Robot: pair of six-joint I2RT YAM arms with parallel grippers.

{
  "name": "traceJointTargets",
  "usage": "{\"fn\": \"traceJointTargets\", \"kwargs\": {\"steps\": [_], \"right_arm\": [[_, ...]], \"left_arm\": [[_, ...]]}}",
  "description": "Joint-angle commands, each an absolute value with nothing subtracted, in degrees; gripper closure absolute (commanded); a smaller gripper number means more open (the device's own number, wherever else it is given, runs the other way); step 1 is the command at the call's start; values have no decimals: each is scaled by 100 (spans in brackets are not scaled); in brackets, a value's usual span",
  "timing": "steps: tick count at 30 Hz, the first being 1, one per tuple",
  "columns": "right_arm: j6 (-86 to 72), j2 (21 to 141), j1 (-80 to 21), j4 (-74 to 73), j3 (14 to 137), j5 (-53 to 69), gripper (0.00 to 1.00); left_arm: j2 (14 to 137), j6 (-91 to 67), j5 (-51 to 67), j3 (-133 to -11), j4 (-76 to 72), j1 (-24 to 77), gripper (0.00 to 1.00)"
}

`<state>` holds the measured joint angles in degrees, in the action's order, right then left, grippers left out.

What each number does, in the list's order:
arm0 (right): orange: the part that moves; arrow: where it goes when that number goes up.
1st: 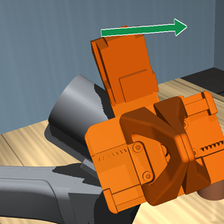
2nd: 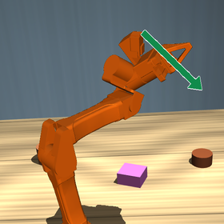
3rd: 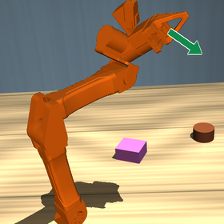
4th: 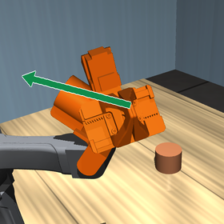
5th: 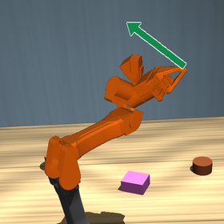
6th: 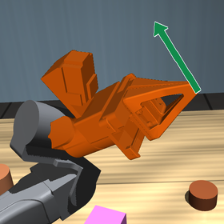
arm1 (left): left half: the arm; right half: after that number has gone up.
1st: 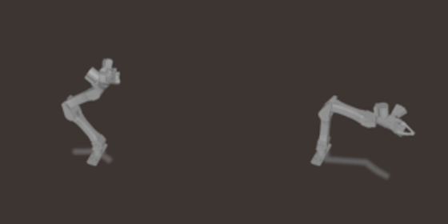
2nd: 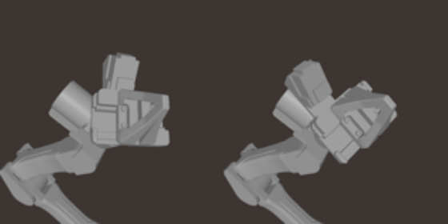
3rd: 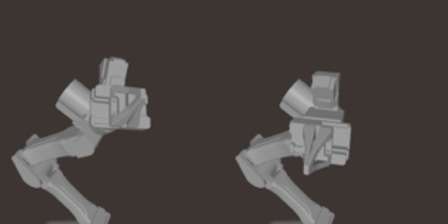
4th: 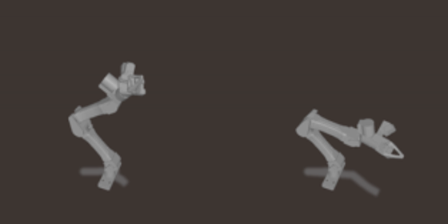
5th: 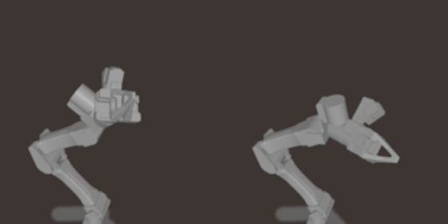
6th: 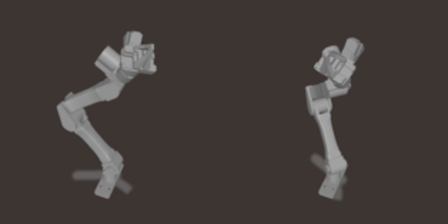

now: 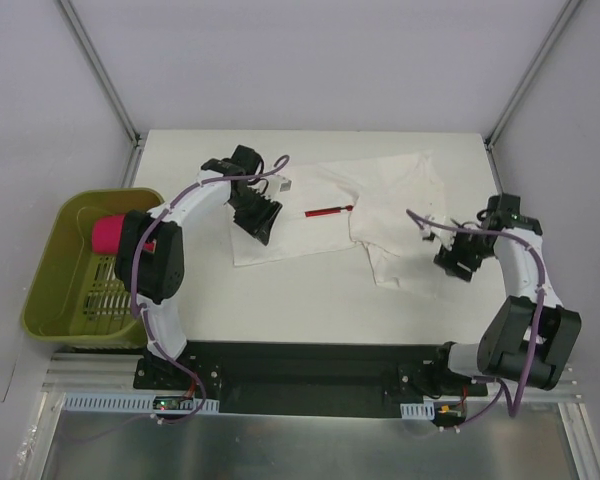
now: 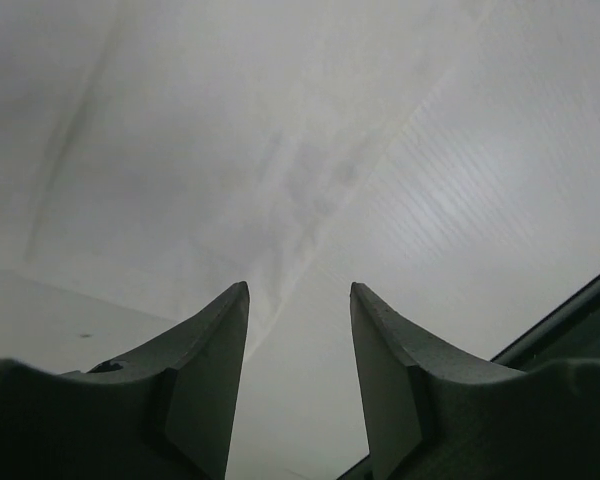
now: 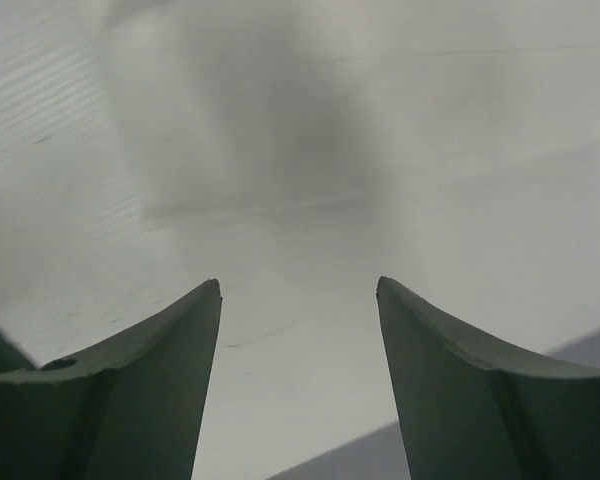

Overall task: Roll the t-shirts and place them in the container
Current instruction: Fold the T-shirt at the center of the board.

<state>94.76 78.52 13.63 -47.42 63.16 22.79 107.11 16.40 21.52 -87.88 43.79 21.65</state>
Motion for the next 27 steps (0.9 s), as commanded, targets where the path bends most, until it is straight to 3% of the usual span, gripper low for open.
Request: {"fn": "traceJointTargets", "kwargs": {"steps": [1, 13, 27], "right_arm": [[12065, 7059, 1468, -5845, 5248, 3006, 34], [15492, 7927, 1468, -6521, 5097, 2814, 37], [16787, 9263, 1477, -6232, 5598, 2434, 40]], "left_arm": [[10415, 1942, 2575, -8491, 4798, 2101, 55], [10669, 2302, 2399, -8419, 5123, 1750, 53], [10696, 2654, 1863, -8561, 5405, 1283, 51]]}}
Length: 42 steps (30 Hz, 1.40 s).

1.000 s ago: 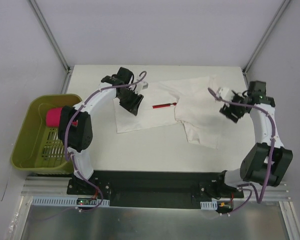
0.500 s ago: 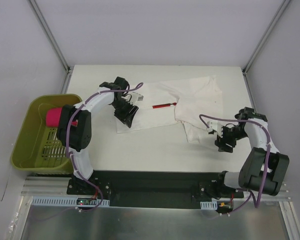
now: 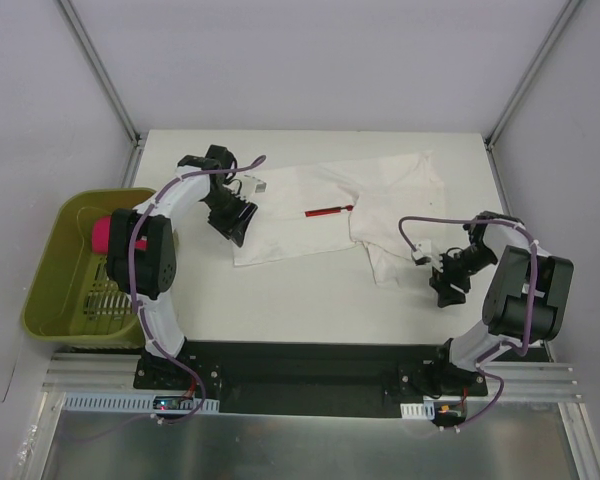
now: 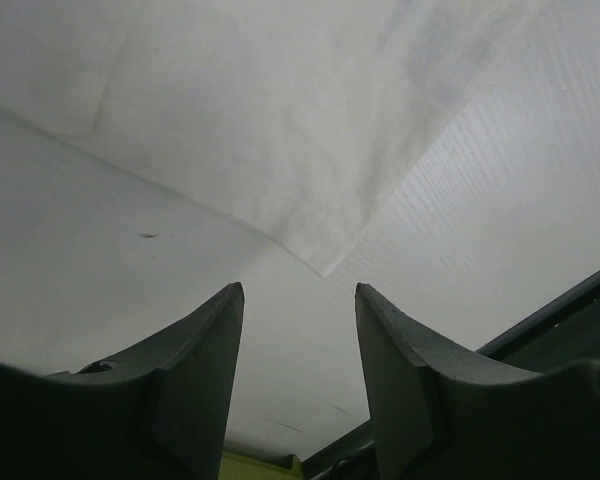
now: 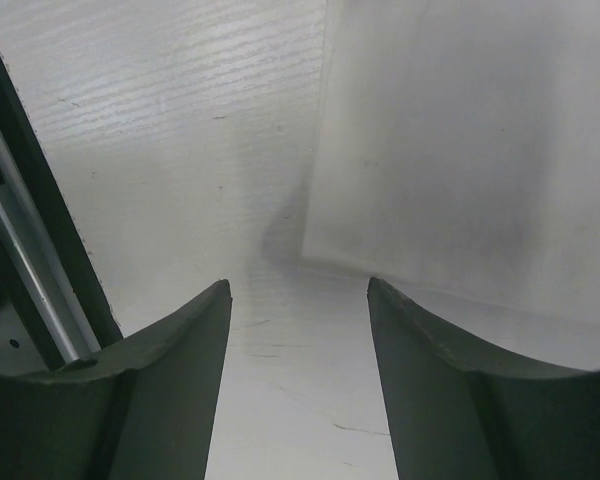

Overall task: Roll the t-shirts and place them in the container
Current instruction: Fold the T-shirt at the center of the board.

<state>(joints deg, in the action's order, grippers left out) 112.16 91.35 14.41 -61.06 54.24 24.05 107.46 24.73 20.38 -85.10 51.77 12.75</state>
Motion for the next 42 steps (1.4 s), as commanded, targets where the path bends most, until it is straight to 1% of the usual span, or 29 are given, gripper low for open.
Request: {"fn": "traceJointTargets", "kwargs": {"steps": [1, 9, 13, 15, 17, 22, 30, 33, 39, 41, 42], "right_arm": [[16831, 9307, 1477, -6223, 5607, 2487, 40], [17068, 9088, 1459, -5889, 5414, 2856, 42], [17086, 8983, 1459, -6064, 5572, 2944, 45], [17112, 8930, 1459, -6240, 5642, 3032, 45], [17165, 8868, 1407, -6267, 5651, 3094, 43], [17165, 9087, 1257, -6039, 5555, 2743, 40], [17174, 9457, 1187, -5915, 5414, 1952, 41], [17174, 9597, 1178, -5687, 5405, 2029, 42], [17165, 9536, 1090, -4957, 5019, 2408, 47], [17139, 9492, 1072, -4896, 4861, 2417, 54], [17130, 9405, 1064, -4896, 4808, 2382, 62]], "left_arm": [[10696, 2654, 1855, -8561, 5397, 1283, 51], [10749, 2654, 1740, -8596, 5405, 1275, 51], [10810, 2646, 1749, -8683, 5405, 1283, 51], [10872, 2637, 1758, -8762, 5405, 1283, 51], [10916, 2619, 1793, -8806, 5405, 1283, 51], [10986, 2593, 1811, -8868, 5396, 1283, 51], [10969, 2610, 1784, -8701, 5396, 1283, 51], [10960, 2619, 1749, -8684, 5388, 1283, 51], [10969, 2610, 1749, -8675, 5396, 1283, 51], [10978, 2619, 1740, -8657, 5388, 1283, 51], [10978, 2610, 1740, -8657, 5388, 1283, 50]]}}
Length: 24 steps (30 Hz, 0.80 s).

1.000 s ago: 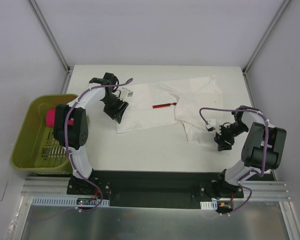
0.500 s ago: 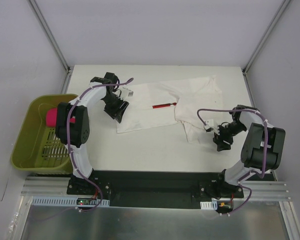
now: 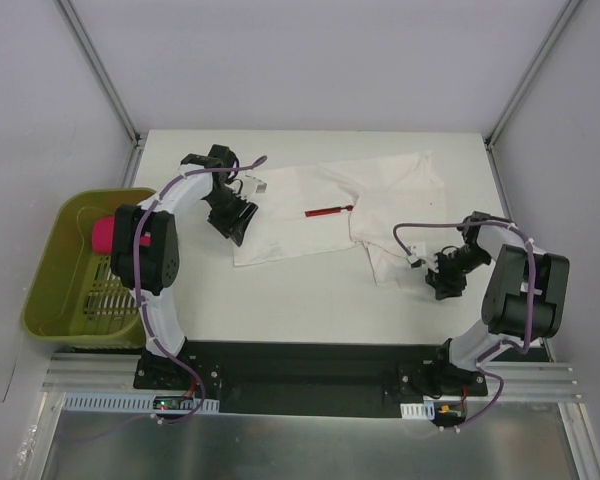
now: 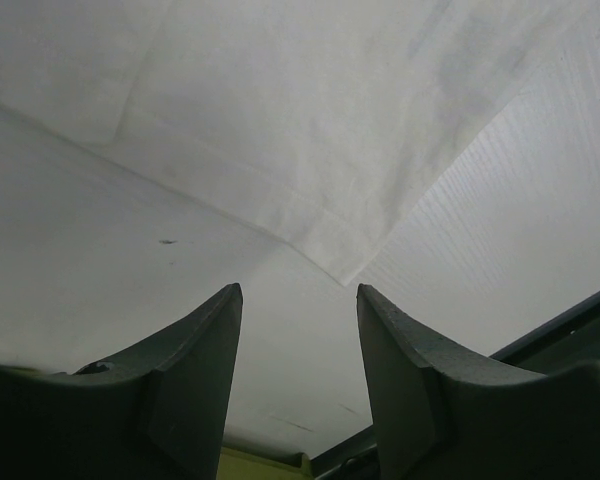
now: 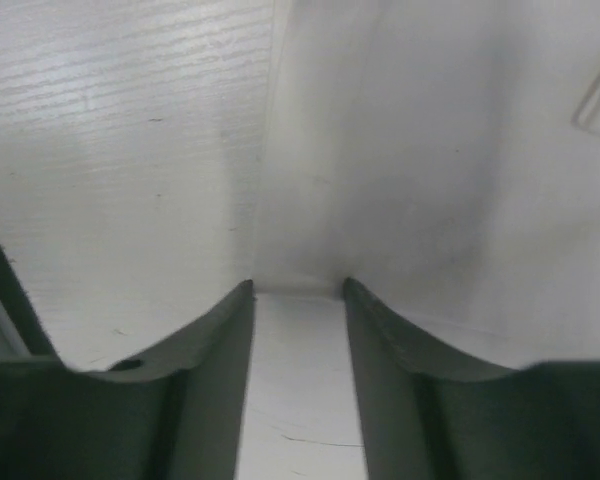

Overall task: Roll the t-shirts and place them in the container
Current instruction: Fold the T-shirt at the center of the board.

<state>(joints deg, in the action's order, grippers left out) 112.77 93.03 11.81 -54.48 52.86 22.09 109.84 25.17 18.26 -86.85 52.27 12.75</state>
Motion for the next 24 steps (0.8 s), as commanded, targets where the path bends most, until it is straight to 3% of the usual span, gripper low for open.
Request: {"fn": "traceJointTargets", "kwargs": {"steps": [1, 6, 14, 24], "right_arm": [[17112, 9343, 1046, -4913, 4764, 2373, 67], [17034, 8571, 1151, -5668, 4536, 2671, 99], [15356, 6745, 1178, -7014, 4088, 2988, 99], [13590, 6002, 792, -5776, 2988, 2927, 99]], "left_arm": [[10969, 2628, 1723, -8649, 5396, 1283, 51], [10837, 2637, 1644, -8429, 5379, 1274, 51], [10004, 1811, 1978, -7771, 5256, 1274, 50], [10345, 1301, 1916, -7462, 5573, 1055, 52]]}}
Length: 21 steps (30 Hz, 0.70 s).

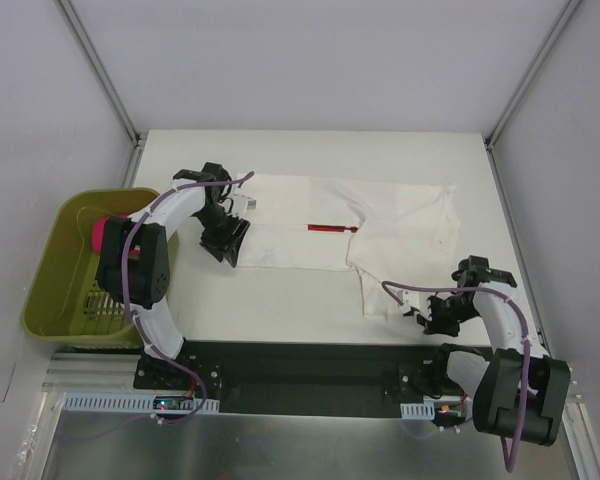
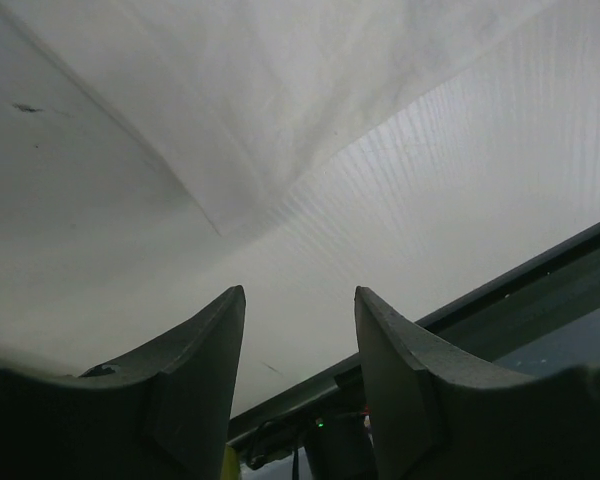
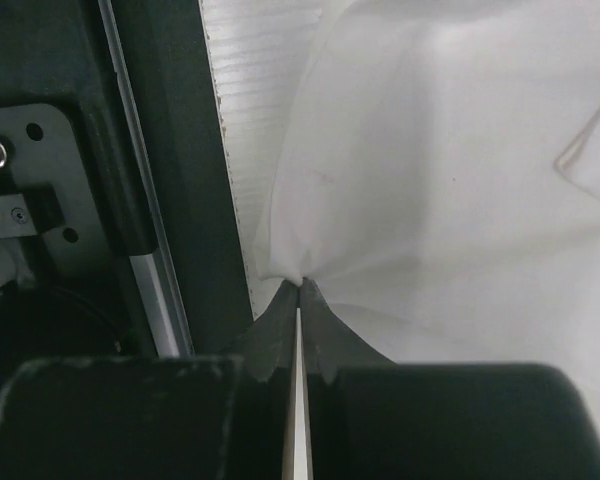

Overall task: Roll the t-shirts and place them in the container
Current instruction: Fold the T-shirt at the center of the board.

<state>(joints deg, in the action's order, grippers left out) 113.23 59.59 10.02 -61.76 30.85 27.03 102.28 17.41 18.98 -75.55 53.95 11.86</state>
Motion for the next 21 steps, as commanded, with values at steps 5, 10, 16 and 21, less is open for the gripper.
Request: {"fn": "traceJointTargets", "kwargs": {"steps": [5, 10, 16, 21], "right_arm": [[12675, 6275, 650, -5230, 3102, 2778, 99], [12323, 6363, 554, -5002, 3225, 2760, 99], [11954, 6372, 431, -4913, 3287, 2742, 99], [11646, 6223, 334, -4878, 3226, 2637, 99]], "left_arm": [[10546, 1081, 1583, -7585, 5441, 1055, 51], [10915, 1116, 1538, -7857, 5431, 1046, 52], [11338, 1186, 1336, -7963, 5432, 1055, 55], [11575, 1222, 1459, -8156, 5423, 1055, 59]]}}
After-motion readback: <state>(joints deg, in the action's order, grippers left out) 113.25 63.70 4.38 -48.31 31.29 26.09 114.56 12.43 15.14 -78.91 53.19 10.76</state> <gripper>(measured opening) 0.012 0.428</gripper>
